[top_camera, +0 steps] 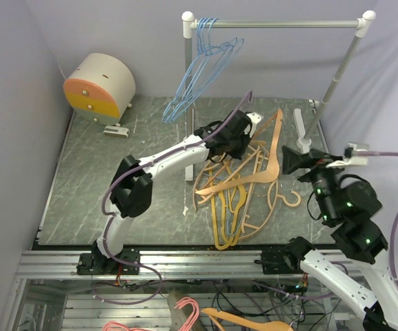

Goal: Organize the hangers
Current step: Pick up the hanger at the center of the board.

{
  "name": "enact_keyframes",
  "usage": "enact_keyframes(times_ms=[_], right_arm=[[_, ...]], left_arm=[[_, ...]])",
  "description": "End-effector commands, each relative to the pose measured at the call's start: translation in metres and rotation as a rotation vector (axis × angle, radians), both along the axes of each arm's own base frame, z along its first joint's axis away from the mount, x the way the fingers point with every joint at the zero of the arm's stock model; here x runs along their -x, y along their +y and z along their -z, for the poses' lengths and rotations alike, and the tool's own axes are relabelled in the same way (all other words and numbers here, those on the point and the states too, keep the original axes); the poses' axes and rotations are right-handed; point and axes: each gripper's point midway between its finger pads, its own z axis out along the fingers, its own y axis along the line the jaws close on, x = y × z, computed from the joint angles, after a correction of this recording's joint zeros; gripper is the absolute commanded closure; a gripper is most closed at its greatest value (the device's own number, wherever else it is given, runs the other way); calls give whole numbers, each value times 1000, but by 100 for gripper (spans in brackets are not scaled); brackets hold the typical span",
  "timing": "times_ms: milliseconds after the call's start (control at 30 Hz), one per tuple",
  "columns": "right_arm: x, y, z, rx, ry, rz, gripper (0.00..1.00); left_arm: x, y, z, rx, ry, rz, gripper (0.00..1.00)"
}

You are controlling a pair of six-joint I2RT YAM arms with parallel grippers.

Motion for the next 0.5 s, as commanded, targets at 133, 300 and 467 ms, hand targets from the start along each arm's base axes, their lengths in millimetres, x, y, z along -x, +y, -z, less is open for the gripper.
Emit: enact_keyframes(times_ms=[133, 300, 467], right_arm=[[29, -20, -70, -72, -207, -10, 3], [48, -23, -94, -68, -313, -60, 3], [66, 40, -86, 3, -380, -407, 3]], left_arm=[[37, 31, -142, 155, -164, 125, 93], [54, 60, -183, 173, -217, 161, 93], [22, 101, -240, 295, -274, -6, 93]])
